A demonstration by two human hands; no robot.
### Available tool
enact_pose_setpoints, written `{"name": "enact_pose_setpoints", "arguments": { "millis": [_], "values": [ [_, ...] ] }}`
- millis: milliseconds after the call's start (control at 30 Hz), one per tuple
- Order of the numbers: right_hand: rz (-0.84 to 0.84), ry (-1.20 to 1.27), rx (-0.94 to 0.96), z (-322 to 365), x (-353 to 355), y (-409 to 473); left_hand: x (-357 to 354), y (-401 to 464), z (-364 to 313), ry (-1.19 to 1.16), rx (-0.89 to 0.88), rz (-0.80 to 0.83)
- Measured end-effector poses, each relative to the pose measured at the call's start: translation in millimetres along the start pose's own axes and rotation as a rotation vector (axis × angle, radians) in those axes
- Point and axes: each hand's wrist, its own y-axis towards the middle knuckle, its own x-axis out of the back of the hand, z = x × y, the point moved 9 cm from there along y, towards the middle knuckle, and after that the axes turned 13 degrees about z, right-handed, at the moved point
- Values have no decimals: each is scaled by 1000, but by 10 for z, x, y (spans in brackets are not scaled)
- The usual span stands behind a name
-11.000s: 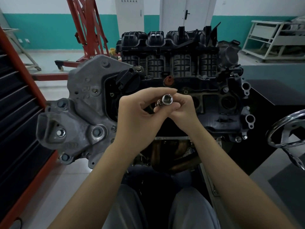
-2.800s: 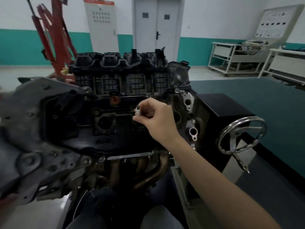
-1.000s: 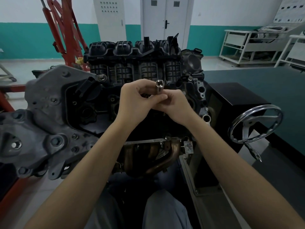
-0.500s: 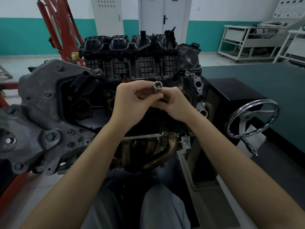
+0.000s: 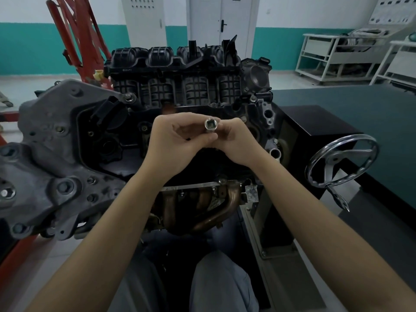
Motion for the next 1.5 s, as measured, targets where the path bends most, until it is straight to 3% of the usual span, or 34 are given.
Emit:
{"name": "enact_pose_setpoints", "arguments": {
  "millis": [67,233,367,467,667,767,867,1067,1167,1267,1500],
  "values": [
    [-46,16,-23,-29,40,-18,-21,-12,3,25,3,16],
    [-38,30,-6,-8,24,-10,20,-86,-6,125,63,-159],
    [36,0,13,27,-61,10,19,-65,15,-34,26,-89],
    [-8,19,9,20,-19,-8,-42,-59,-24,-37,-1,-12],
    [-4,34,49,47,-15,-10,20,-108,-63,134,62,-157],
    [51,12,52,76,-68,-1,15,-85,-31,17,47,-94],
    [-10,11,24,30,-7,-10,-41,-72,-15,-11,48,-4],
    [7,17,37,30,-21,-11,33,-126,-14,153,107,-175],
    [68,-20,60,62,-73,1,-2,-99,-13,71,71,-117],
    [-19,0,25,19,5,-24,-69,-83,-37,-3,35,-15],
    [14,-16,46,84,-39,-35,-59,-106,-90,145,52,-81]
  ]
}}
